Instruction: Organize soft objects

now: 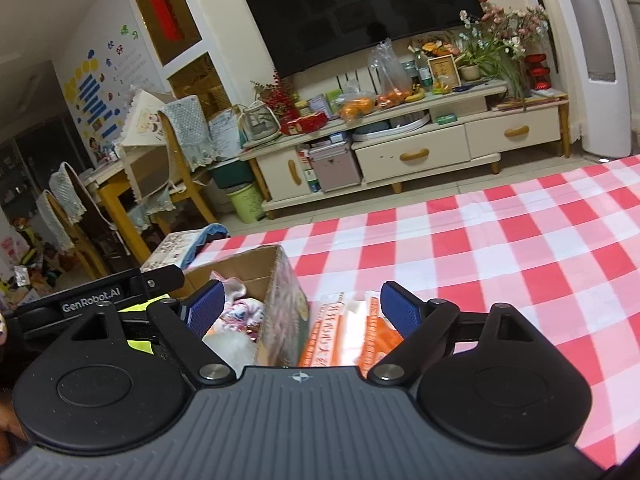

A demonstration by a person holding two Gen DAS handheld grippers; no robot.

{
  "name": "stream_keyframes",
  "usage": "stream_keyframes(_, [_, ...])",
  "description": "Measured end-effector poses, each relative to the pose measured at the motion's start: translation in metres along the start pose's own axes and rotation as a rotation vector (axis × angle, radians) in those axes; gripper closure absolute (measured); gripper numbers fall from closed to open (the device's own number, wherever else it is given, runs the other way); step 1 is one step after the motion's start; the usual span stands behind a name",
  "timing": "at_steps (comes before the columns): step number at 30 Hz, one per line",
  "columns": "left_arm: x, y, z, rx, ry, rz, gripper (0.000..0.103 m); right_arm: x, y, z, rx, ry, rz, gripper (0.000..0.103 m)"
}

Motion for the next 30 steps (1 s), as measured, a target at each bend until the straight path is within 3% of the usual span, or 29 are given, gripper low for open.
stream_keyframes(13, [0.022, -0.024, -0.019, 0.012, 0.044, -0.016, 0.001, 0.006, -0.023, -0.009, 0.025, -0.046, -0.082, 0.000])
stream_keyframes(21, [0.025, -0.055, -0.041, -0.044, 0.015, 0.033, 0.001, 0.008, -0.047, -0.021, 0.017, -0.076, -0.091, 0.000])
stream_keyframes(30, [0.033, -0.099, -0.062, -0.043, 0.030, 0.077, 0.001, 0.000, -0.087, -0.042, 0.013, -0.160, -0.116, 0.000])
Point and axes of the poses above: each gripper's, at about its wrist camera, not at the fingertips, and y roughly the way its jaws point, x to its right, z to its top, the point moved 1 cm from there along y, roughly the way its jaws point, and after that the axes turned 2 degrees about -z, right-handed, at the moved point
